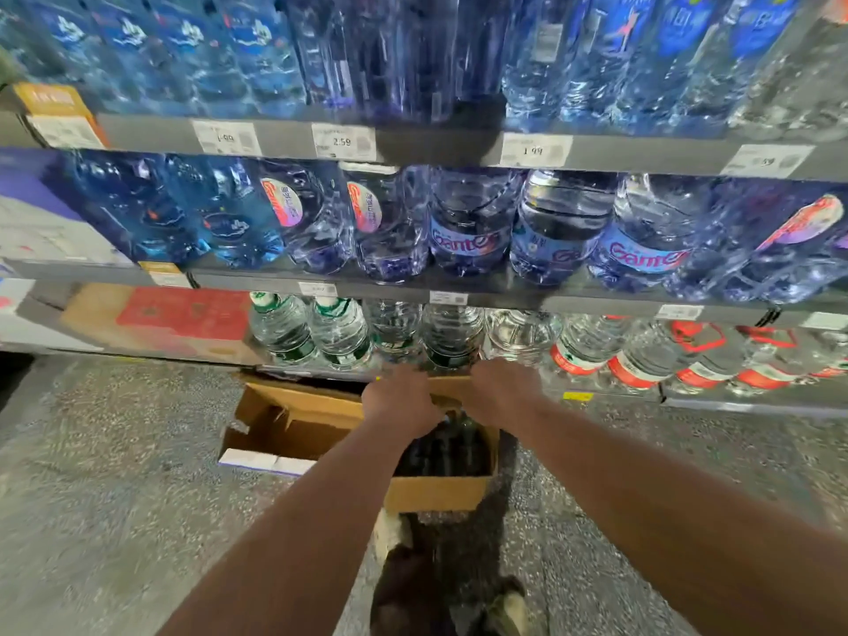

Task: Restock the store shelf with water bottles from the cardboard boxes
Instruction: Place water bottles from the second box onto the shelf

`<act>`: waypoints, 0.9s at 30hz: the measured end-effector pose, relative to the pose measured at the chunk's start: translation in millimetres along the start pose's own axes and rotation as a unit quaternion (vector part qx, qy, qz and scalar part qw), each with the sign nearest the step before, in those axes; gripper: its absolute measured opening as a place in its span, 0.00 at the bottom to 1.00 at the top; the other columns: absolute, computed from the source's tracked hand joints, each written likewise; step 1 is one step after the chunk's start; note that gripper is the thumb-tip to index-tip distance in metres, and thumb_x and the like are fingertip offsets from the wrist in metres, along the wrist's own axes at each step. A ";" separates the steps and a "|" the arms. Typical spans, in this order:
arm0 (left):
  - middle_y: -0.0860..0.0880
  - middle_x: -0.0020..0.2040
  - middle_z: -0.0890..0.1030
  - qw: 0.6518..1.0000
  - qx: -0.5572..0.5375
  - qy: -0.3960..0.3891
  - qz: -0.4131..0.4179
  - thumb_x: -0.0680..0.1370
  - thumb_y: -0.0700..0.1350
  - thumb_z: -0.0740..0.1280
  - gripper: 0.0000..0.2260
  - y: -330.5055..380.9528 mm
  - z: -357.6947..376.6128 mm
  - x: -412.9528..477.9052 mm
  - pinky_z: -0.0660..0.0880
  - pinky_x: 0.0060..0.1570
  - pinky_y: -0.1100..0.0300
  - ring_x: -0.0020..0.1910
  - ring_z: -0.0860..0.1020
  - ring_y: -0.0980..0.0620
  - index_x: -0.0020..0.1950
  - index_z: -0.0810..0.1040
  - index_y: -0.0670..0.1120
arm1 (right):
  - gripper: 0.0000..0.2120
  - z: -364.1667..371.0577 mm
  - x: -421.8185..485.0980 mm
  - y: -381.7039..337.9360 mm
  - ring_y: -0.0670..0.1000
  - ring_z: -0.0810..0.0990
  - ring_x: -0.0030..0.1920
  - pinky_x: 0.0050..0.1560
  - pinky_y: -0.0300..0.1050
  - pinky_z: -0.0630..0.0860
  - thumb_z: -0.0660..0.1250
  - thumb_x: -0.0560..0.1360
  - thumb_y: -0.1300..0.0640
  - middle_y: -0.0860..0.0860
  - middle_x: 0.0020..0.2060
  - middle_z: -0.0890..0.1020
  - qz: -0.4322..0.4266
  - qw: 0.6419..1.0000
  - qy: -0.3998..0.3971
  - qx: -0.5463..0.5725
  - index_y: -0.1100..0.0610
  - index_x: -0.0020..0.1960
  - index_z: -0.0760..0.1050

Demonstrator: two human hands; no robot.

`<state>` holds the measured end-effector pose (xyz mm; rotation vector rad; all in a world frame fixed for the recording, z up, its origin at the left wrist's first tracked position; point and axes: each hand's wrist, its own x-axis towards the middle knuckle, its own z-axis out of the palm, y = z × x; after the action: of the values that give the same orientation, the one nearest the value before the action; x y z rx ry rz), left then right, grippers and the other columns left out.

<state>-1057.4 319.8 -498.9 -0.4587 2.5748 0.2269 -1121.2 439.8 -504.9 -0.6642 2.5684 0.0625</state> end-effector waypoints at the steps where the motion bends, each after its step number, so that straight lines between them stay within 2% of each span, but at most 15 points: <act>1: 0.46 0.56 0.77 1.000 0.000 -0.020 0.002 0.76 0.53 0.61 0.16 -3.2 8.0 10.1 0.72 0.41 0.55 0.52 0.78 0.44 0.60 0.73 0.46 | 0.10 10.0 8.9 -1.0 0.50 0.73 0.32 0.31 0.43 0.66 0.61 0.71 0.53 0.48 0.33 0.74 0.006 1.000 -0.004 0.001 0.53 0.48 0.77; 4: 0.48 0.45 0.75 0.998 -0.016 -0.056 0.012 0.76 0.52 0.61 0.11 -15.1 32.3 42.5 0.70 0.39 0.56 0.43 0.75 0.46 0.52 0.73 0.47 | 0.17 41.2 34.6 -2.8 0.52 0.77 0.37 0.33 0.41 0.67 0.60 0.72 0.54 0.49 0.39 0.75 0.040 0.999 -0.013 0.028 0.54 0.60 0.74; 7: 0.49 0.40 0.72 0.996 -0.036 -0.076 0.023 0.76 0.53 0.60 0.08 -27.6 61.5 77.1 0.70 0.40 0.55 0.43 0.73 0.46 0.45 0.70 0.48 | 0.25 81.5 59.0 -4.8 0.53 0.76 0.39 0.34 0.41 0.65 0.63 0.73 0.53 0.51 0.39 0.73 0.088 0.991 -0.043 0.089 0.57 0.68 0.64; 9: 0.50 0.39 0.71 0.994 -0.059 -0.090 0.022 0.76 0.53 0.61 0.08 -35.9 86.9 98.0 0.69 0.39 0.56 0.41 0.73 0.47 0.45 0.70 0.49 | 0.22 111.9 73.8 -6.5 0.55 0.76 0.39 0.36 0.44 0.67 0.64 0.72 0.54 0.52 0.47 0.76 0.105 0.986 -0.058 0.117 0.53 0.65 0.68; 10: 0.51 0.39 0.71 0.992 -0.073 -0.097 0.017 0.76 0.53 0.61 0.08 -40.8 103.2 108.2 0.68 0.38 0.56 0.40 0.72 0.48 0.45 0.70 0.49 | 0.17 130.1 81.9 -6.8 0.55 0.76 0.38 0.35 0.44 0.68 0.64 0.71 0.54 0.52 0.47 0.77 0.112 0.983 -0.060 0.133 0.52 0.60 0.71; 11: 0.51 0.39 0.71 0.991 -0.087 -0.105 0.011 0.76 0.52 0.62 0.07 -45.6 120.3 118.9 0.68 0.38 0.56 0.40 0.71 0.49 0.45 0.71 0.49 | 0.12 148.6 90.9 -7.3 0.55 0.77 0.38 0.35 0.44 0.69 0.64 0.70 0.55 0.50 0.41 0.77 0.118 0.981 -0.061 0.141 0.52 0.54 0.73; 13: 0.51 0.41 0.73 0.985 -0.114 -0.128 -0.008 0.76 0.51 0.63 0.06 -56.0 157.8 138.7 0.70 0.39 0.56 0.41 0.72 0.49 0.47 0.71 0.49 | 0.02 187.8 109.6 -5.5 0.53 0.77 0.38 0.35 0.43 0.69 0.63 0.71 0.54 0.48 0.31 0.71 0.129 0.980 -0.087 0.128 0.52 0.40 0.70; 15: 0.49 0.44 0.74 0.977 -0.143 -0.157 -0.033 0.76 0.50 0.63 0.06 -64.7 197.4 156.3 0.72 0.42 0.55 0.45 0.73 0.48 0.50 0.72 0.48 | 0.08 228.0 128.2 -2.6 0.51 0.73 0.36 0.34 0.42 0.68 0.63 0.72 0.53 0.47 0.30 0.69 0.133 0.975 -0.125 0.129 0.51 0.36 0.66; 18: 0.48 0.49 0.75 0.968 -0.169 -0.179 -0.058 0.76 0.49 0.63 0.11 -68.7 257.2 181.4 0.71 0.48 0.55 0.50 0.75 0.46 0.56 0.74 0.48 | 0.06 285.2 158.6 7.9 0.51 0.73 0.36 0.33 0.42 0.67 0.64 0.72 0.51 0.47 0.32 0.69 0.141 0.967 -0.160 0.141 0.51 0.41 0.68; 20: 0.46 0.57 0.75 0.959 -0.195 -0.194 -0.068 0.76 0.48 0.63 0.15 -66.3 299.4 202.1 0.72 0.53 0.55 0.57 0.75 0.45 0.63 0.72 0.47 | 0.06 323.9 182.4 16.1 0.54 0.77 0.42 0.36 0.43 0.68 0.63 0.72 0.52 0.48 0.34 0.71 0.153 0.960 -0.176 0.157 0.52 0.43 0.68; 22: 0.44 0.61 0.73 0.948 -0.223 -0.208 -0.093 0.76 0.48 0.64 0.20 -63.3 340.0 225.1 0.74 0.58 0.50 0.59 0.74 0.43 0.67 0.69 0.46 | 0.06 362.7 208.6 22.9 0.55 0.78 0.44 0.39 0.44 0.70 0.63 0.73 0.52 0.50 0.39 0.75 0.170 0.950 -0.192 0.177 0.54 0.45 0.71; 24: 0.42 0.63 0.71 0.935 -0.250 -0.212 -0.137 0.76 0.49 0.64 0.23 -63.3 379.3 248.7 0.71 0.61 0.48 0.62 0.72 0.40 0.69 0.66 0.46 | 0.07 401.8 234.1 24.4 0.55 0.77 0.42 0.39 0.43 0.70 0.63 0.74 0.52 0.52 0.42 0.78 0.190 0.937 -0.206 0.209 0.55 0.47 0.74; 27: 0.40 0.69 0.65 0.901 -0.319 -0.204 -0.212 0.77 0.51 0.65 0.29 -64.0 431.0 284.1 0.67 0.65 0.50 0.67 0.67 0.40 0.73 0.59 0.45 | 0.09 457.9 262.9 23.3 0.53 0.77 0.40 0.35 0.40 0.66 0.65 0.74 0.53 0.52 0.44 0.79 0.209 0.924 -0.181 0.264 0.55 0.51 0.77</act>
<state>-1068.5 287.0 -1018.0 -1.0635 1.8815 0.9105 -1130.6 416.7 -1032.8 0.0979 2.1766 -0.3273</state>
